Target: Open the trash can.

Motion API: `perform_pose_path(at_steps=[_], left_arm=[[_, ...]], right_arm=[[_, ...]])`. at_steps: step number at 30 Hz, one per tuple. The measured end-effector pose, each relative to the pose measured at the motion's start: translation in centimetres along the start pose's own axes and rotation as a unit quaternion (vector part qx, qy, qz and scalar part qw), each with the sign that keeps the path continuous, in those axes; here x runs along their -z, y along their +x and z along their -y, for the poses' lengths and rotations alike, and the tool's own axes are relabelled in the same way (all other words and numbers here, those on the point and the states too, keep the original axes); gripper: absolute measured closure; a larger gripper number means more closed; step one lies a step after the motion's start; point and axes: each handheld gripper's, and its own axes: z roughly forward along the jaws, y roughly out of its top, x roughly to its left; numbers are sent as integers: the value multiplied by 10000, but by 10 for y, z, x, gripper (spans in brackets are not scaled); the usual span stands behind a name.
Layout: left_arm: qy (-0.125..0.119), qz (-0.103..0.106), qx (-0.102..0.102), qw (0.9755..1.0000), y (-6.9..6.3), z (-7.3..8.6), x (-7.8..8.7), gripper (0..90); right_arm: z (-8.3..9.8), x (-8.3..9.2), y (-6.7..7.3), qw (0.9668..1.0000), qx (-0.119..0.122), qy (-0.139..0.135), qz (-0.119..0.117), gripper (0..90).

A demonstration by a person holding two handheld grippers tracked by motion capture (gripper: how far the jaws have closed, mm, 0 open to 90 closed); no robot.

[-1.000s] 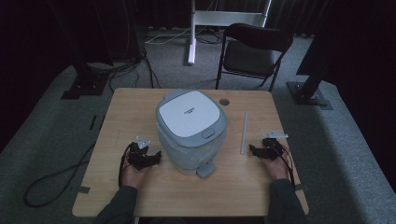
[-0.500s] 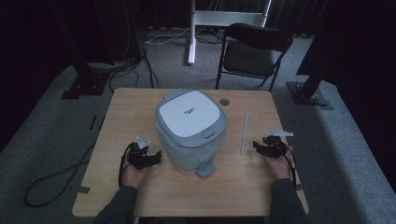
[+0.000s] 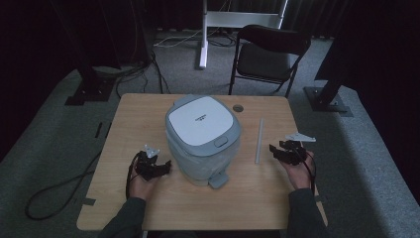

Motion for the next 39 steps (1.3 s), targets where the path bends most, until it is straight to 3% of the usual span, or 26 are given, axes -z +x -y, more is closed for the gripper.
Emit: perform_pose_path(at_steps=[11, 22, 39], left_arm=[[2, 5, -4, 10000, 0, 0, 0, 243], [-14, 7, -7, 10000, 0, 0, -1, 242], [-20, -3, 6, 10000, 0, 0, -1, 243]], right_arm=[[-21, 21, 10, 9994, 86, -286, -168, 515], [-49, 31, 19, 9984, 278, -456, -182, 510], [-75, 45, 35, 9965, 412, -625, -385, 508]])
